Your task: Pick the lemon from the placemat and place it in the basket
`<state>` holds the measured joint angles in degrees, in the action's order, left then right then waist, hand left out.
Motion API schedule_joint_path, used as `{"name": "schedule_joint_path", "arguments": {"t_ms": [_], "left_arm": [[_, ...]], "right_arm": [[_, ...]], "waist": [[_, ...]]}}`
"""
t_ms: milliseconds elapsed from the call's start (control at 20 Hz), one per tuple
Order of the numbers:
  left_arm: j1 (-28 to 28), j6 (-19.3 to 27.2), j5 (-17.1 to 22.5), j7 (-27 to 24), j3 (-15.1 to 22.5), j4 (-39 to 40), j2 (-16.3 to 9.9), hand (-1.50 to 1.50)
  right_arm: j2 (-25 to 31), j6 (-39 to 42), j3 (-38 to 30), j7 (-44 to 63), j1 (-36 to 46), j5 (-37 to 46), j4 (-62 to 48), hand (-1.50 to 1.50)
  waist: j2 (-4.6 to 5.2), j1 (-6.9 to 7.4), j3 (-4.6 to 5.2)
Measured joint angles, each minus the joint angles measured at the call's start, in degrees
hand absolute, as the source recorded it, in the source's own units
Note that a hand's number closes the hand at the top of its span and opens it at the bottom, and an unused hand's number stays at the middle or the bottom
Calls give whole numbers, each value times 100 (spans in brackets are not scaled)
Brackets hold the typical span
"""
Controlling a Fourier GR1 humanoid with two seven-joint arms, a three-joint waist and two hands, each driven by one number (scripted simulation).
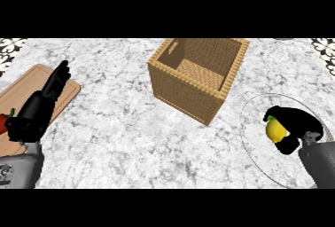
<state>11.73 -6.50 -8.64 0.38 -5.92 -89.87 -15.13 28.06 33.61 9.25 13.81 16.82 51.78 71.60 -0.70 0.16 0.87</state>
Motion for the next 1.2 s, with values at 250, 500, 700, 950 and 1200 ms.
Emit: {"name": "schedule_joint_path", "arguments": {"t_ms": [250,500,700,950,1200], "left_arm": [[22,15,-65,-35,15,56,52,0],[-8,60,-84,53,-17,-55,59,0],[-91,78,-104,-36,-34,-39,76,0],[-82,-3,-32,-1,-136,-21,-21,0],[-127,-11,-49,0,-144,-17,-34,0]], "right_arm": [[-38,-634,-62,-240,9,281,-139,150],[17,-1474,-771,211,-314,292,-52,150],[158,-2098,-1310,474,-584,305,271,150],[4,-2797,-1952,614,-388,-69,1108,150],[-351,-2951,-2427,617,106,-1007,2210,150]], "waist": [[2,6,-9],[21,-71,-52],[38,-104,-74],[24,-133,-83],[-4,-157,-82]]}}
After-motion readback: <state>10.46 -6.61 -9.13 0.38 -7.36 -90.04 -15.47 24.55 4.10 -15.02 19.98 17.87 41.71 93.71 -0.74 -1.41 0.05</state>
